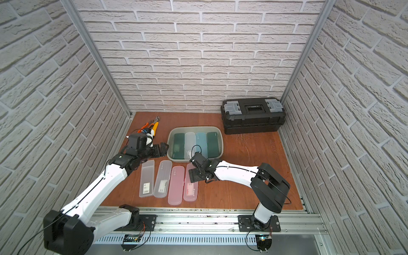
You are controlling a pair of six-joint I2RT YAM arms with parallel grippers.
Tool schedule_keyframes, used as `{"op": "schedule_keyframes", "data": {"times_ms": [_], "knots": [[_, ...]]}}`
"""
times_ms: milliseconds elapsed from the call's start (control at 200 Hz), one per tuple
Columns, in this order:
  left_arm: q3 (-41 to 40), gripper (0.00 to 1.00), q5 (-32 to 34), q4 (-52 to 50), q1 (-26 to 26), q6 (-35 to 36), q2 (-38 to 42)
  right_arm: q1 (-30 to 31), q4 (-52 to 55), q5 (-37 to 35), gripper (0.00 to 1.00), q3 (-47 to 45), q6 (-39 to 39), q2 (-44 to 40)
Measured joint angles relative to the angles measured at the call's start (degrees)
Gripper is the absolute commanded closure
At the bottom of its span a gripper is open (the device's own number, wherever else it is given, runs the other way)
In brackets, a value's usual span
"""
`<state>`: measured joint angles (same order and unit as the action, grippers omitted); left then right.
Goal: Put the pencil case into the storage box
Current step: Pick up the pencil case from the center of the board.
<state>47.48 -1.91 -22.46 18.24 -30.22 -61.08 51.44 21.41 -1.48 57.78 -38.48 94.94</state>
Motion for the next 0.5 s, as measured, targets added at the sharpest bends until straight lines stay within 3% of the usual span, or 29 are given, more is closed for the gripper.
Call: {"op": "schedule_keyframes", "data": {"times_ms": [290, 500], "knots": [[-5.75, 0.01, 8.2, -3.48, 9.01, -7.98, 3.61, 3.91, -0.2, 0.22, 0.15, 2.56, 0.26, 5.01], [-5.88, 0.02, 12.72, -4.57, 9.97, -10.14, 3.61, 5.38, 1.64, -0.55, 0.16, 4.35, 0.5, 8.0]]}}
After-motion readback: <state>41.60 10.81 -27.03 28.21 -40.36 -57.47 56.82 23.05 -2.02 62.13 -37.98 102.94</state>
